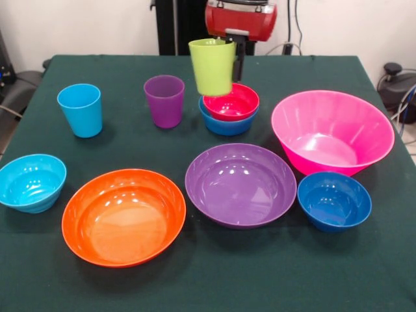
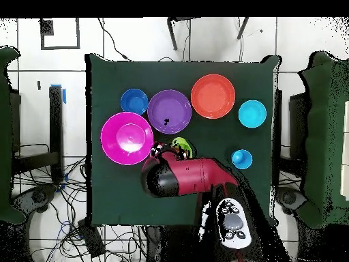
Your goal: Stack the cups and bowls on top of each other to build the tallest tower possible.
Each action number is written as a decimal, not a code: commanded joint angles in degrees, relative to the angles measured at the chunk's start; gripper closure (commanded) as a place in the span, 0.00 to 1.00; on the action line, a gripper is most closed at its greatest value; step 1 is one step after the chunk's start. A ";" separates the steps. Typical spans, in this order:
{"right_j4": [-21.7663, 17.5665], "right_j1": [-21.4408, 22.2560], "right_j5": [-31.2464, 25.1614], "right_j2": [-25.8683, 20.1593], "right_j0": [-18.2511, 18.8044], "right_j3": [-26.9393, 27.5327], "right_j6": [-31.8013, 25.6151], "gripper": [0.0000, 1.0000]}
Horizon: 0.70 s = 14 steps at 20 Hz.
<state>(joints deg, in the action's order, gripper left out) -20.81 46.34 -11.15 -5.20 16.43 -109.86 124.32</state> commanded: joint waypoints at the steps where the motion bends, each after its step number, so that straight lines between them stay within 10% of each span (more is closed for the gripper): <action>1: 2.40 -0.88 1.87 0.28 0.42 -4.01 8.57 1.00; 14: 5.48 -6.19 9.68 6.69 -6.02 -3.63 13.08 1.00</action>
<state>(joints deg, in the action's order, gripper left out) -18.40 44.88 -7.10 0.35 14.05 -111.36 124.36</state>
